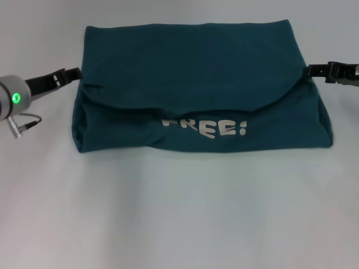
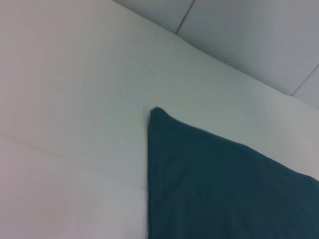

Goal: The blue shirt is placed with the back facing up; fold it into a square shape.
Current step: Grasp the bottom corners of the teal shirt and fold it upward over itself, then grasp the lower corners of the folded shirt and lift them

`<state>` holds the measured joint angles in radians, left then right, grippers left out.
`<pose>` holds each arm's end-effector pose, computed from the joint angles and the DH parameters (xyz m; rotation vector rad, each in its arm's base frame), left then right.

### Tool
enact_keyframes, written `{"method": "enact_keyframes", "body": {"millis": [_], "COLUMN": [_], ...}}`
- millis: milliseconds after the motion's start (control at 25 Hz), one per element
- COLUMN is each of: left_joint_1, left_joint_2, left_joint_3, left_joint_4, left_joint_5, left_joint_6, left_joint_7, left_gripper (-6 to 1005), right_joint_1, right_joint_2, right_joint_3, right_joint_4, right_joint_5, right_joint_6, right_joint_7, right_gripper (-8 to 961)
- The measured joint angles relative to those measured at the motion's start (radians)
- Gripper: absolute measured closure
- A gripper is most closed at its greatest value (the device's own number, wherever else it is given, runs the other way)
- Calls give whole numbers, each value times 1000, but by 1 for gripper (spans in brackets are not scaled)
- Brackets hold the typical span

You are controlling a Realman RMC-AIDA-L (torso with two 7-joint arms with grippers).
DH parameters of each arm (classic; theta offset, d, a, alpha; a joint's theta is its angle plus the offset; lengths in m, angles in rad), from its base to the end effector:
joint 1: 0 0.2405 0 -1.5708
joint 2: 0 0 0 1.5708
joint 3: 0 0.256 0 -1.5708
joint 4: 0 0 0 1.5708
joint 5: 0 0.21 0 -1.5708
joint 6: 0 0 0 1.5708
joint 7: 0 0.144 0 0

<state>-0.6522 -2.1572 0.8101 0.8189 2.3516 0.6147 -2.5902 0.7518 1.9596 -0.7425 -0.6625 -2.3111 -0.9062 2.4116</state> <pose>-0.2752 0.4431 0.0303 -1.6353 -1.4507 -0.5348 0.2745 0.4554 0.0682 -1.9159 1.4129 0.4019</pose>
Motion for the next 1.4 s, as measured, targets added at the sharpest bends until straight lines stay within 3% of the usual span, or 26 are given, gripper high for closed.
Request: {"method": "enact_keyframes", "body": {"millis": [80, 240, 400, 600, 880, 1400], "left_joint_1": [38, 87, 135, 161, 108, 98], "left_joint_2": [-1, 29, 46, 54, 85, 72], "left_joint_3": [1, -9, -43, -132, -131, -48], "left_joint_4": [31, 25, 19, 10, -153, -200], "left_joint_5": [-38, -114, -212, -259, -253, -250], "left_joint_6": [57, 191, 335, 460, 405, 328], "left_joint_7": [2, 5, 87, 245, 310, 347], "left_gripper": [360, 318, 276, 271, 279, 282], "right_joint_1": [-57, -152, -213, -249, -260, -265], "right_joint_2": [4, 1, -7, -13, -16, -15], "right_joint_3": [3, 12, 48, 95, 121, 121], "right_joint_4": [-54, -95, -90, -90, -84, -78], "right_joint_5": [83, 251, 357, 369, 373, 369], "right_joint_6": [-83, -224, -361, -451, -454, -457], "right_joint_7": [-8, -46, -118, -160, -191, -195], "right_gripper": [274, 200, 126, 126, 127, 127]}}
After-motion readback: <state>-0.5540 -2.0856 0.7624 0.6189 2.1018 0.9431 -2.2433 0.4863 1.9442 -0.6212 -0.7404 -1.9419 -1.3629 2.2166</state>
